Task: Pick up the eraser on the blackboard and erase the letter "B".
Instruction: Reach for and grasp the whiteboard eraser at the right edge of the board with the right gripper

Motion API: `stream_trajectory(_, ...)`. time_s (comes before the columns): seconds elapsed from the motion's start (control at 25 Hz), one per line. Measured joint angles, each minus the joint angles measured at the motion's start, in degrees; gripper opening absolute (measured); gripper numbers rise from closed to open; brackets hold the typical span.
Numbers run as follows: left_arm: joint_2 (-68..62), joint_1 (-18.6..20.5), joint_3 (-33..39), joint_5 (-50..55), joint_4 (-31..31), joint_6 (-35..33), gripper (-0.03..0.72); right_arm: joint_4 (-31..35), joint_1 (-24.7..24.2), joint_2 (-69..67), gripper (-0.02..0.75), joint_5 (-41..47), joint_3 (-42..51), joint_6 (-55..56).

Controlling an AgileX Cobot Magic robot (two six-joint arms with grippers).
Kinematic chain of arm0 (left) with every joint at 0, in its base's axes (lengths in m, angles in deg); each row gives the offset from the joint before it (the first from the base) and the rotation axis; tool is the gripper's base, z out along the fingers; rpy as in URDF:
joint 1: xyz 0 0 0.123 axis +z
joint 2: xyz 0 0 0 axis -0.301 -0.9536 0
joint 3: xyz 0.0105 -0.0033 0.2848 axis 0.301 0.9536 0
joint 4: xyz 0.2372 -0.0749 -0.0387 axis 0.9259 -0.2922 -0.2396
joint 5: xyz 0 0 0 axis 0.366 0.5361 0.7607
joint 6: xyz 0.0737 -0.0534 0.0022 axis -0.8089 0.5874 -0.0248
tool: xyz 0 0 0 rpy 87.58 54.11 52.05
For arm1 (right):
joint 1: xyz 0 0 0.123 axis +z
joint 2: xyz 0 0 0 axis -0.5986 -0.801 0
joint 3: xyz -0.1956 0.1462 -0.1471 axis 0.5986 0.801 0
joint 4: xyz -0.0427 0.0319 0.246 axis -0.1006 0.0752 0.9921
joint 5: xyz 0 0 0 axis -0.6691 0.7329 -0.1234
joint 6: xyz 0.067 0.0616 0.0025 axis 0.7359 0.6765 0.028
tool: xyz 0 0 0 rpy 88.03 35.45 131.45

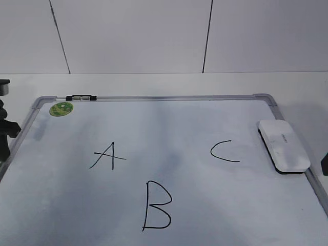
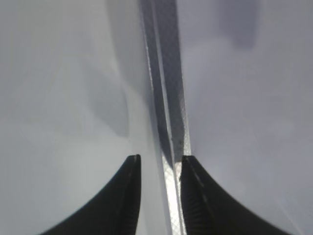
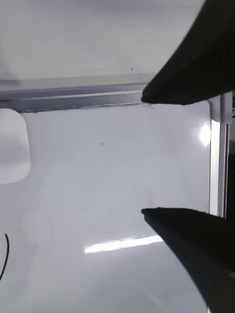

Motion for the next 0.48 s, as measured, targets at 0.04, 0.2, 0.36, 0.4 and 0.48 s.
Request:
stream_trajectory(0.04,-0.32,0.0,0.0,-0.1,0.09,0.0,0.218,0.09,0.0,-0.14,0.494,0.0,0.0,-0.04)
stream_trajectory(0.2,-2.05,0.0,-0.28,-0.12,0.09,0.0,0.218,0.19,0.0,-0.68,0.494,-0.12,-0.18,-0.14)
stream_trajectory(0.36,-2.17,0.0,-0.41,-0.12,0.09,0.0,0.214,0.12,0.0,-1.18,0.494,-0.2,-0.18,-0.14)
stream_trajectory(0.4,-2.17,0.0,-0.41,-0.12,0.09,0.0,0.207,0.12,0.0,-1.54,0.494,-0.2,-0.18,-0.14)
stream_trajectory(0.48,-2.17,0.0,-0.41,-0.12,0.09,0.0,0.181,0.12,0.0,-2.46,0.494,-0.24,-0.27,-0.14)
